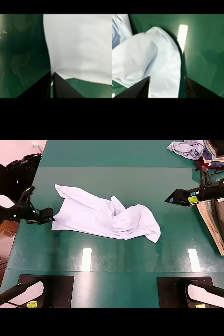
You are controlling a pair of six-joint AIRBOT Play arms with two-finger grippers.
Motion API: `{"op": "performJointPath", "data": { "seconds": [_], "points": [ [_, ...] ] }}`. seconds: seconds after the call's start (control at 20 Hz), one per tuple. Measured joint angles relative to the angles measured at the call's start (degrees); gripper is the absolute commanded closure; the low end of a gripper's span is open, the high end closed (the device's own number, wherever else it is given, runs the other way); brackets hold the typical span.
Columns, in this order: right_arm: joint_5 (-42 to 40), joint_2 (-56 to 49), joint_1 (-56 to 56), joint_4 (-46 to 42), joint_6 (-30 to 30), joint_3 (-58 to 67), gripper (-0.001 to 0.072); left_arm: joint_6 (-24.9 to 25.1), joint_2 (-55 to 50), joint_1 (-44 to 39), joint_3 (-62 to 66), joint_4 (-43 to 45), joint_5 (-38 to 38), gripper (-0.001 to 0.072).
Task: Fold the shirts.
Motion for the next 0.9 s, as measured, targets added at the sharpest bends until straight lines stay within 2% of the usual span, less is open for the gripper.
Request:
{"op": "performJointPath", "data": {
  "seconds": [0.3, 0.65, 0.9],
  "points": [
    [0.55, -2.84, -0.07, 0.42, -0.52, 0.0, 0.0216, 2.99, -0.63, 6.73, -0.24, -0.57, -3.34, 0.0656],
    [-0.35, -3.63, 1.07, 0.39, -1.27, 0.0, 0.0205, 3.63, -0.7, 7.98, -1.2, -3.15, -0.57, 0.0654],
    [0.13, -8.72, 4.5, 0.33, -2.23, 0.0, 0.0205, 4.37, -0.7, 8.07, -1.31, -5.18, -0.76, 0.0654]
  ]
}}
